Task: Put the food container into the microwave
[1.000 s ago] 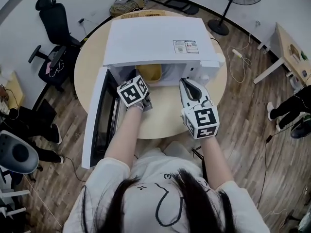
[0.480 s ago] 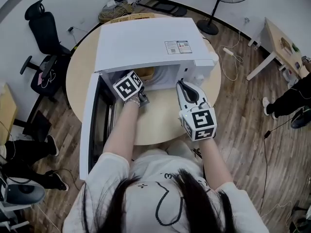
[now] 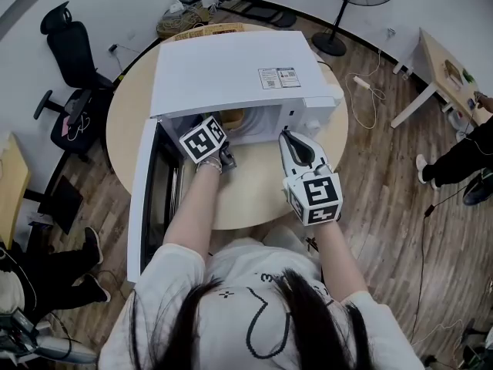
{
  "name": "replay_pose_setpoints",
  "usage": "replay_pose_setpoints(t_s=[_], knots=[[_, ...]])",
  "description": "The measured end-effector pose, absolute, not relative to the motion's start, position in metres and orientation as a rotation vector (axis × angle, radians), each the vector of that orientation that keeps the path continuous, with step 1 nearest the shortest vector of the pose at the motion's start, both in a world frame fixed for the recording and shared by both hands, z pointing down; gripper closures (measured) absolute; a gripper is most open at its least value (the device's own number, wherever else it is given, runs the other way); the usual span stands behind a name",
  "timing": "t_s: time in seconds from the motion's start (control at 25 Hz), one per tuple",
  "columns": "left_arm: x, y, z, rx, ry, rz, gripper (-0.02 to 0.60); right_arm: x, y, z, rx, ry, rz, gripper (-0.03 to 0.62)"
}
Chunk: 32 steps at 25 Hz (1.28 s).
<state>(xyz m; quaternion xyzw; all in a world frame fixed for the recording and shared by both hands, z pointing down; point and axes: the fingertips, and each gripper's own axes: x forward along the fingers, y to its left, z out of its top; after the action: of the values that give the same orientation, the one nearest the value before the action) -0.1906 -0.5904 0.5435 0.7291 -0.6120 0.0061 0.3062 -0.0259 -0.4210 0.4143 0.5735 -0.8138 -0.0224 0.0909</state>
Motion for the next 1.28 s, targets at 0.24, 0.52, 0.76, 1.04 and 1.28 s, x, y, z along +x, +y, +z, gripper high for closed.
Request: replay_pose_setpoints(t_s=[0.24, 0.52, 0.76, 1.04, 1.28], knots=[[-0.197, -0.565, 0.534, 1.912, -1.63, 0.041, 0.393, -0.024, -0.415, 0.402, 1.679, -2.44, 0.004, 0.563], [-0.195, -0.541, 0.514, 1.953, -1.639, 0.069, 0.393, -0.026, -0.422, 0.38, 1.63, -2.488, 0.019, 0.563], [-0.202, -0.522, 0.49, 2.029, -1.638, 0.042, 0.393, -0.031, -0.432, 0.361, 1.591, -2.537, -0.018, 0.563], [-0.208, -0.494, 0.451, 2.174, -1.664, 0.015, 0.393, -0.044, -0.431, 0.333, 1.543, -2.645, -0.081, 0.563], [-0.206, -0.476, 0.4, 2.35, -1.706, -0.034, 0.394, -0.039, -0.435, 0.317, 1.58, -2.611, -0.139, 0.563]])
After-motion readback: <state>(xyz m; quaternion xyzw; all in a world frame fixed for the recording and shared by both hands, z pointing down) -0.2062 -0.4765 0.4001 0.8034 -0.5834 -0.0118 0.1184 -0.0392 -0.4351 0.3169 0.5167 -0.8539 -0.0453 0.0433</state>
